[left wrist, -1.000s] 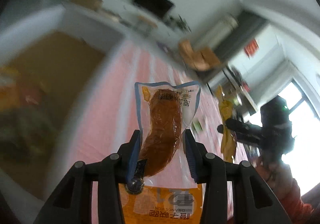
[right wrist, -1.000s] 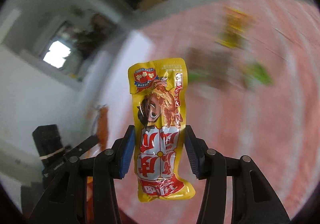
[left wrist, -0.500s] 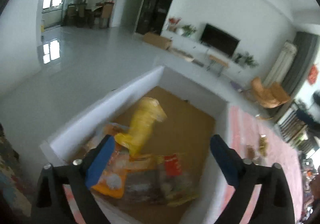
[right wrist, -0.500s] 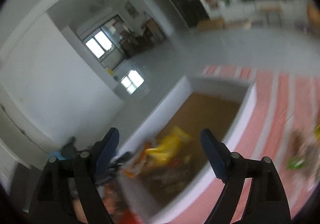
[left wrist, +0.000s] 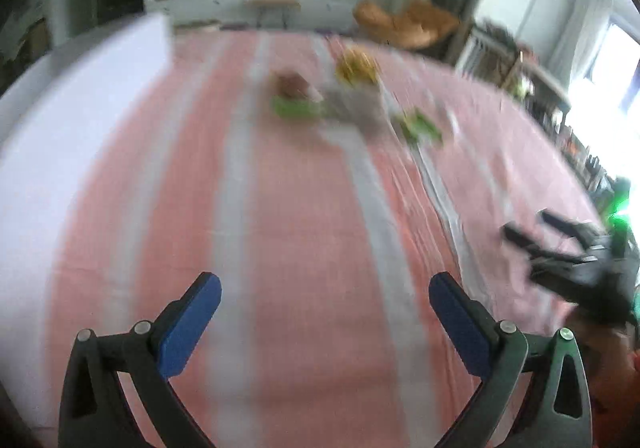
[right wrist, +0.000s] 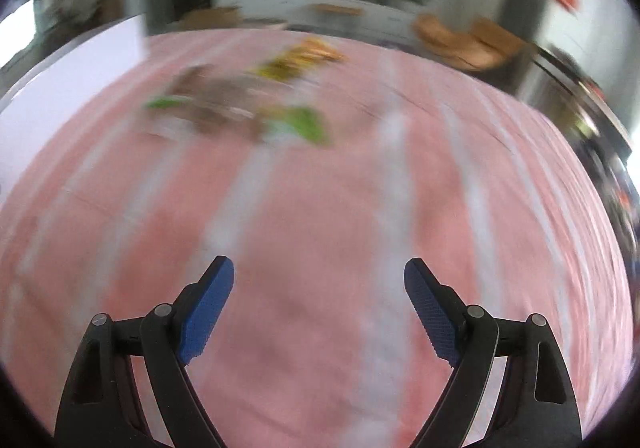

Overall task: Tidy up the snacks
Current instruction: 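Bring both tools back over the table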

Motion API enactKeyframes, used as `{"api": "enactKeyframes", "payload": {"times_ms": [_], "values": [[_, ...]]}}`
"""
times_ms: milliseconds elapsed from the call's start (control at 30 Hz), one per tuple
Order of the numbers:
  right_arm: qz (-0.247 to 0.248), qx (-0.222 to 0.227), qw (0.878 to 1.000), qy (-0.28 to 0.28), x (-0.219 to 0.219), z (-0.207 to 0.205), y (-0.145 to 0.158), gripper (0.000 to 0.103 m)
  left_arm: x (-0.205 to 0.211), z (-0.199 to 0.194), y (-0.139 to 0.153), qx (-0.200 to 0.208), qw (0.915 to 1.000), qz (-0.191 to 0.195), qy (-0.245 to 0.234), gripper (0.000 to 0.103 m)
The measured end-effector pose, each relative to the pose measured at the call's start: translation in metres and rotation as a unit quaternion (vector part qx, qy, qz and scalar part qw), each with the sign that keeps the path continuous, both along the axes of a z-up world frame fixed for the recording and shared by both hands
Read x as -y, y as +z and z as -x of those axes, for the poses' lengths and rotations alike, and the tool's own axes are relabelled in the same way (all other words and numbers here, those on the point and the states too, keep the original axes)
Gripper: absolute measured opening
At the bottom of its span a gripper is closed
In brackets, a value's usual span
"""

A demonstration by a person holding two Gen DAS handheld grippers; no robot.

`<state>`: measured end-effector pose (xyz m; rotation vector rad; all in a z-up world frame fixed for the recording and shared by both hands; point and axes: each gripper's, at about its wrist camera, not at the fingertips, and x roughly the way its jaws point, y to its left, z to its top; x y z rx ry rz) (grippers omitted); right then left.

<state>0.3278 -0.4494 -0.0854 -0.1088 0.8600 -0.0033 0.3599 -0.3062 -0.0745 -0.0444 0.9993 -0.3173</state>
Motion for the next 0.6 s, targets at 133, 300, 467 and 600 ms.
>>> {"api": "enactKeyframes", "payload": {"times_ms": [133, 300, 467, 600], "values": [[-0.045, 0.013, 0.996, -0.082, 0.05, 0.012, -0.008, 0.089, 0.067, -0.012, -0.021, 0.018, 0.9984, -0.052, -0.012, 0.103], [-0.073, -0.015, 0.989, -0.129, 0.069, 0.002, -0.009, 0.091, 0.106, -0.038, -0.028, 0.03, 0.9939, -0.102, -0.029, 0.103], [-0.054, -0.019, 0.991, -0.124, 0.072, 0.003, -0.007, 0.091, 0.1, -0.041, -0.03, 0.033, 0.996, -0.083, 0.008, 0.103], [-0.057, -0.019, 0.991, -0.123, 0.075, 0.013, -0.008, 0.092, 0.099, -0.042, -0.03, 0.033, 0.996, -0.082, 0.008, 0.103]]}}
